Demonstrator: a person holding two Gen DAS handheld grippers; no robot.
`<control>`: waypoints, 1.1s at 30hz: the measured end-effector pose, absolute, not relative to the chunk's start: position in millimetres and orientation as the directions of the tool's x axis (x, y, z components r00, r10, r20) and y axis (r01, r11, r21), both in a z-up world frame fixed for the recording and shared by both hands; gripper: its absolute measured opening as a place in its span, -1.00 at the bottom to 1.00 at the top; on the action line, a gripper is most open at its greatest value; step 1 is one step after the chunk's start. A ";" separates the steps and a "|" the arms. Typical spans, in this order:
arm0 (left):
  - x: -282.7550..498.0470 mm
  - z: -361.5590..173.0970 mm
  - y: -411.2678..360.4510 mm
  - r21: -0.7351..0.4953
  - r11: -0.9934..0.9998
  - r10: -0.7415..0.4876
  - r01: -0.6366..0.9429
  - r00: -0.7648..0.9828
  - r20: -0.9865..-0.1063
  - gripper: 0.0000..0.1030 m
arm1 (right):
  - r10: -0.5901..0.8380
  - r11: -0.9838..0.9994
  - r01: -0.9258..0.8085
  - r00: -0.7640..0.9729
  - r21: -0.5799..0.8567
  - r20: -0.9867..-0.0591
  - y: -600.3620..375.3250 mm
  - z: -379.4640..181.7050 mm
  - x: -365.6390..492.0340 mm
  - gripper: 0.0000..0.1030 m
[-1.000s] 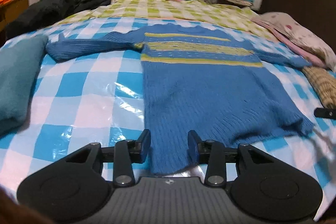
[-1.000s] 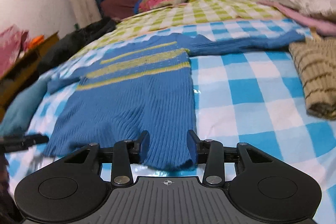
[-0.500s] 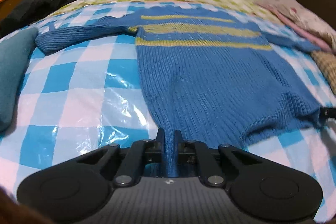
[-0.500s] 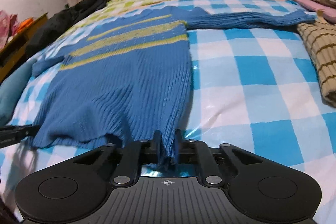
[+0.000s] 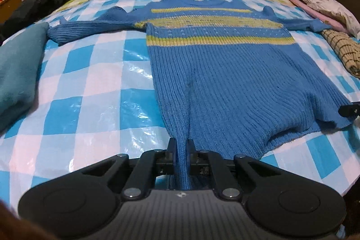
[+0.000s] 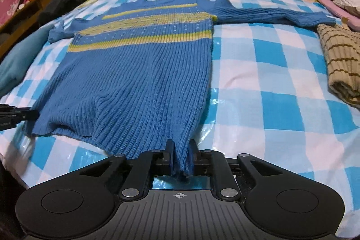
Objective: Fold small clothes
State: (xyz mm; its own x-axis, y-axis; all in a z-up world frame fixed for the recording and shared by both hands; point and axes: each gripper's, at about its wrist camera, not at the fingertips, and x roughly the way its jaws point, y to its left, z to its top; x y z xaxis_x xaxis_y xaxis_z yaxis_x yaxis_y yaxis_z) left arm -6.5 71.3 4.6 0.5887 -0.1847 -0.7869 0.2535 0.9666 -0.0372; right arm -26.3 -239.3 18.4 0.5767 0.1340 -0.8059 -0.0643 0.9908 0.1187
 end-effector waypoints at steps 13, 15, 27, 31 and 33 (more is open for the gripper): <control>3.2 35.1 42.9 -0.060 0.963 -0.231 0.261 0.698 -0.677 -0.71 | 0.239 0.969 -0.127 0.703 0.213 -0.670 -214.3 35.2 -9.8 -0.69; 8.1 27.0 29.6 -0.059 0.955 -0.250 0.292 0.678 -0.691 -0.71 | 0.282 0.958 -0.158 0.682 0.241 -0.675 -205.7 29.2 -4.7 -0.69; -5.8 3.9 36.2 -0.006 0.950 -0.201 0.312 0.594 -0.779 -0.64 | 0.314 0.949 -0.227 0.603 0.220 -0.733 -210.5 13.3 -15.9 -0.66; -9.4 16.3 32.8 -0.020 0.947 -0.226 0.319 0.626 -0.746 -0.64 | 0.350 0.936 -0.257 0.642 0.239 -0.682 -201.0 29.2 -11.9 -0.66; -6.9 21.8 26.0 -0.033 0.945 -0.246 0.326 0.639 -0.728 -0.64 | 0.373 0.927 -0.286 0.650 0.241 -0.662 -190.0 32.8 -5.3 -0.65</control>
